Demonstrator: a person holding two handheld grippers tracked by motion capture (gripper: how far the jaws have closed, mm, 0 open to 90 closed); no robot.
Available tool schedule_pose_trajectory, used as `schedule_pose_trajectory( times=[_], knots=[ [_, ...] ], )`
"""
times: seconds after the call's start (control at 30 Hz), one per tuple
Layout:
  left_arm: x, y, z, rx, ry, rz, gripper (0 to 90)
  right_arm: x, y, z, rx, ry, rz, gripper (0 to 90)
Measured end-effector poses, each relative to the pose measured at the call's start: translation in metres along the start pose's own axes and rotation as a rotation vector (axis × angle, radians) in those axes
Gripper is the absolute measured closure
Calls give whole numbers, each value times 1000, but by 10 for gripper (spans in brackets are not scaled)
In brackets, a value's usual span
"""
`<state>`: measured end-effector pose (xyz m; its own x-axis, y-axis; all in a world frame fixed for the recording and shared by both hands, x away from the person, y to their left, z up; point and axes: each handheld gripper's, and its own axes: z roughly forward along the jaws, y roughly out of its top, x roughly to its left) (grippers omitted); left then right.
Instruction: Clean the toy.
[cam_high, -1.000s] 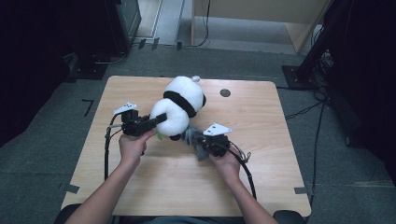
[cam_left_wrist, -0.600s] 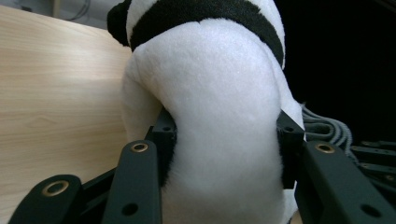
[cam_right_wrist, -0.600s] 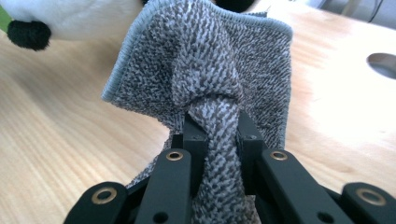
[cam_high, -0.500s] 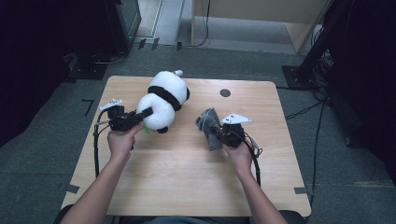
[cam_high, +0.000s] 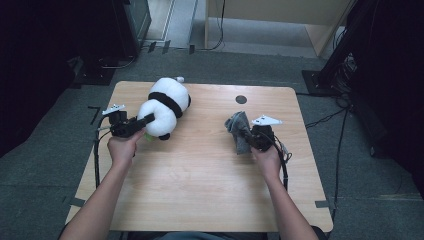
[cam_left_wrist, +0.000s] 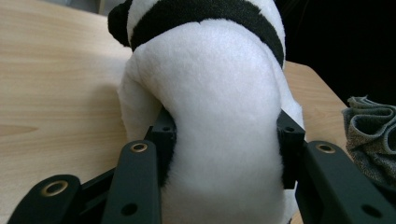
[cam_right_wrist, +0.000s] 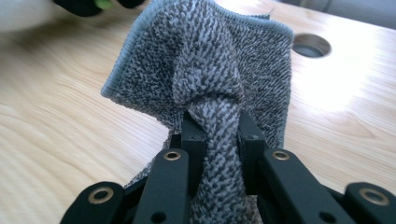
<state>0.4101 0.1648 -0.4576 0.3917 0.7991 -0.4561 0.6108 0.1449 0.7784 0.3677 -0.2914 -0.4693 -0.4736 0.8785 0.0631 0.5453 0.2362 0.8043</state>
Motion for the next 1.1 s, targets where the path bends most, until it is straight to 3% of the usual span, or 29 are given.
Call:
schedule_pose_trajectory(
  times=[0.13,0.37,0.53,0.7,0.8,0.97,1.1],
  knots=[
    [9,-3,2,12,27,-2,560,-11,-5,4,8,-22,28,787],
    [25,-8,4,23,-1,-50,534,-20,-12,13,35,-50,44,778],
    [25,-10,4,22,14,11,470,-25,-18,22,59,-54,56,763],
    [28,-9,4,25,11,17,353,-30,-22,27,69,-39,78,732],
    [28,-8,5,34,4,18,281,-33,-24,28,70,-33,99,667],
    [28,-6,4,38,-1,19,224,-35,-25,29,74,-38,118,563],
    [28,-4,3,58,4,35,191,-34,-22,27,87,-47,105,518]
  ],
)
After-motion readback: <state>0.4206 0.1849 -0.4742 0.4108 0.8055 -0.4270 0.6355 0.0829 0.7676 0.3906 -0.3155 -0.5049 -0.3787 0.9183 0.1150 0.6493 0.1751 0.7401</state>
